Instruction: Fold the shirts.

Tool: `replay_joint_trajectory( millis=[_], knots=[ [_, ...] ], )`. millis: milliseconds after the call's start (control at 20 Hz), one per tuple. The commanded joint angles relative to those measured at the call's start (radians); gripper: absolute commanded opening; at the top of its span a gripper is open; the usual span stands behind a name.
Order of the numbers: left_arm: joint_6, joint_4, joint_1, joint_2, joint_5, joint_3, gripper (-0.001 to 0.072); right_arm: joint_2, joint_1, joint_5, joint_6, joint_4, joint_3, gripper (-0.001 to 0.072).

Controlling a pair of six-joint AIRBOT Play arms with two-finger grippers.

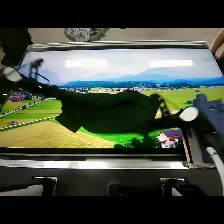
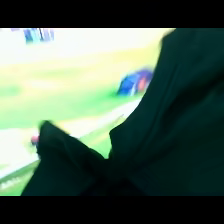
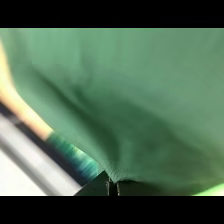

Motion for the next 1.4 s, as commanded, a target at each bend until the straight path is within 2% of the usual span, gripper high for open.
replay_joint_trajectory(
  millis=[0, 150, 250, 400, 600, 700, 850, 950, 1150, 1250, 1350],
  knots=[
    [-0.066, -0.055, 0.032, 0.272, 0.216, 0.076, 0.0025, 0.180, 0.000, -0.145, -0.008, -0.406, 0.411, 0.0047],
    [-0.218, 0.003, 0.103, 0.537, 0.364, 0.168, 0.0025, 0.320, 0.000, -0.309, 0.125, -0.682, 0.728, 0.0046],
    [-0.327, 0.073, 0.153, 0.693, 0.396, 0.175, 0.0025, 0.384, 0.000, -0.274, 0.174, -0.715, 0.843, 0.0046],
    [-0.333, 0.070, 0.158, 0.815, 0.340, 0.175, 0.0025, 0.430, 0.000, -0.159, 0.202, -0.711, 0.854, 0.0047],
    [-0.329, 0.143, 0.158, 0.856, 0.300, 0.175, 0.0025, 0.407, 0.000, -0.042, 0.201, -0.713, 0.854, 0.0047],
    [-0.328, 0.188, 0.158, 0.832, 0.222, 0.171, 0.0025, 0.360, 0.000, 0.020, 0.197, -0.715, 0.854, 0.0047],
    [-0.279, 0.193, 0.158, 0.750, 0.104, 0.088, 0.0025, 0.183, 0.000, 0.174, 0.145, -0.713, 0.837, 0.0048],
    [-0.250, 0.193, 0.158, 0.671, 0.107, -0.034, 0.0025, 0.016, 0.000, 0.212, 0.145, -0.676, 0.784, 0.0048],
    [-0.233, 0.166, 0.158, 0.399, 0.200, -0.313, 0.0026, -0.359, 0.000, 0.091, 0.171, -0.545, 0.708, 0.0049],
    [-0.222, 0.124, 0.158, 0.233, 0.262, -0.361, 0.0027, -0.505, 0.000, -0.007, 0.243, -0.489, 0.708, 0.0049],
    [-0.222, 0.050, 0.158, 0.085, 0.266, -0.348, 0.0028, -0.598, 0.001, -0.053, 0.317, -0.407, 0.708, 0.0048]
  ],
)
